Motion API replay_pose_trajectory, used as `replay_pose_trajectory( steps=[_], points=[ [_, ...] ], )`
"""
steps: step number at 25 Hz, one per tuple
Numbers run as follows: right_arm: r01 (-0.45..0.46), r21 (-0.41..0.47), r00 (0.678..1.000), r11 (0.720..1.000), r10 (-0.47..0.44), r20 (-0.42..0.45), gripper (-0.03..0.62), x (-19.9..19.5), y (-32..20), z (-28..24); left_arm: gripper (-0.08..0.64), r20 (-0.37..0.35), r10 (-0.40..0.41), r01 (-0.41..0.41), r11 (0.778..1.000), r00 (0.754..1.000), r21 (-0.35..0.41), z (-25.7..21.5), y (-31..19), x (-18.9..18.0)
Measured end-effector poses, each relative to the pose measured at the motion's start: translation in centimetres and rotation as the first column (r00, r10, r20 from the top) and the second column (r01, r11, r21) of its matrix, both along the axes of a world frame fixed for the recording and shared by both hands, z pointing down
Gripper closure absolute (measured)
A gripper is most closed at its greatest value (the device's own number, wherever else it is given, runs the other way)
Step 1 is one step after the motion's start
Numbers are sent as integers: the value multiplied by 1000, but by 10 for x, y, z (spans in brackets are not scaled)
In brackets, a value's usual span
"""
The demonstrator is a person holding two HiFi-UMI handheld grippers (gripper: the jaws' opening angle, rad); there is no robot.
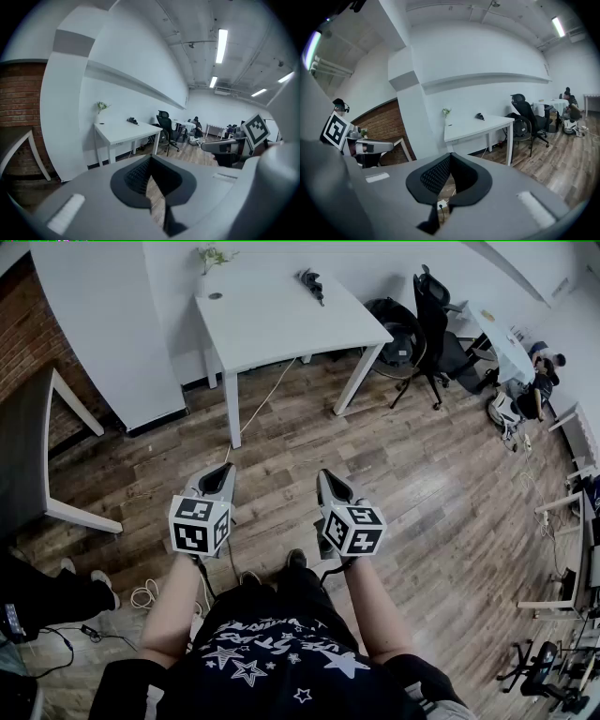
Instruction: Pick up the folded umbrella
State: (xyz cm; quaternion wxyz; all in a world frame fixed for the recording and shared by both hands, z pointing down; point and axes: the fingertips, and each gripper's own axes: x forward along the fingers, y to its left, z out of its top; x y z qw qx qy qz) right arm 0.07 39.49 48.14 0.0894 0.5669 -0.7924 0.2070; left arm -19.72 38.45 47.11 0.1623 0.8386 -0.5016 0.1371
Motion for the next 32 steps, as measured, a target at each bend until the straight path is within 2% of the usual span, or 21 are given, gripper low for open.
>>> replay_pose_trajectory(
  steps=[3, 6, 12, 15, 22, 25, 32],
  points=[
    [8, -2, 1000, 1000, -8, -3, 577, 0, 2, 3, 558, 39, -4, 3, 1000, 999, 15, 4, 2, -1],
    [5, -4, 1000, 1000, -5, -2, 577, -3, 1, 5, 558, 48, 1, -2, 1000, 999, 19, 6, 2, -4],
    [-25, -22, 1000, 999, 25, -6, 577, -7, 1, 15, 558, 32, -11, 12, 999, 999, -37, 29, 7, -18],
    [-59, -22, 998, 998, 58, -20, 577, 3, -1, 22, 557, 24, -4, 5, 998, 1000, -55, 40, -2, -19],
    [-93, -59, 996, 994, 92, -5, 575, 36, -15, 40, 557, 4, 20, -20, 998, 1000, -57, 42, -29, 4],
    [-84, -57, 996, 995, 84, -1, 575, 41, -42, 47, 557, 18, 33, -32, 998, 999, -50, 44, -50, 8],
    [-51, -75, 998, 996, 54, 34, 575, 51, -145, 63, 557, 37, -18, 20, 998, 999, -55, 47, -138, 9]
  ],
)
